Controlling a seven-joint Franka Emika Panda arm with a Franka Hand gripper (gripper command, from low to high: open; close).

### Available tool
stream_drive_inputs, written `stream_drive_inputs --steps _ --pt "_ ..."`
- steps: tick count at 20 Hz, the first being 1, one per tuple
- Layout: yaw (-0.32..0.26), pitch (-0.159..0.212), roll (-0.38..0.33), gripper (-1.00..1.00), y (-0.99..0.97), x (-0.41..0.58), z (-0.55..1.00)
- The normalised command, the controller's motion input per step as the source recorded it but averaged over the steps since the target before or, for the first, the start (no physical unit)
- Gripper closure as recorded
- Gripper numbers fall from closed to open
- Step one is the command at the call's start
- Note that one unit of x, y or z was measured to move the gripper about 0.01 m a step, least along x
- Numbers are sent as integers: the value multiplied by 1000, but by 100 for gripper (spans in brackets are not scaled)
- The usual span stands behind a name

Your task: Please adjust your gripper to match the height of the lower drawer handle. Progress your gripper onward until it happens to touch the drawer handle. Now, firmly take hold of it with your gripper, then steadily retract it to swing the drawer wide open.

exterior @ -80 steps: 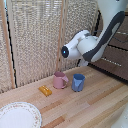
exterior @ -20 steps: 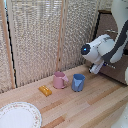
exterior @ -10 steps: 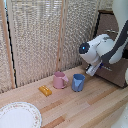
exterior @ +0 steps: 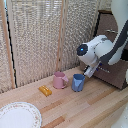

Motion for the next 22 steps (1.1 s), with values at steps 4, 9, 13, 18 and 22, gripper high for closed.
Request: stream_drive_inputs --steps 4,9,13,18,22 --pt "-24 55 25 -100 77 27 335" --pt "-34 29 -22 -100 239 16 173" --pt "-13 35 -43 -100 170 0 246" --pt "-13 71 -134 -100 397 67 423" --pt "-57 71 -40 -100 261 5 425"
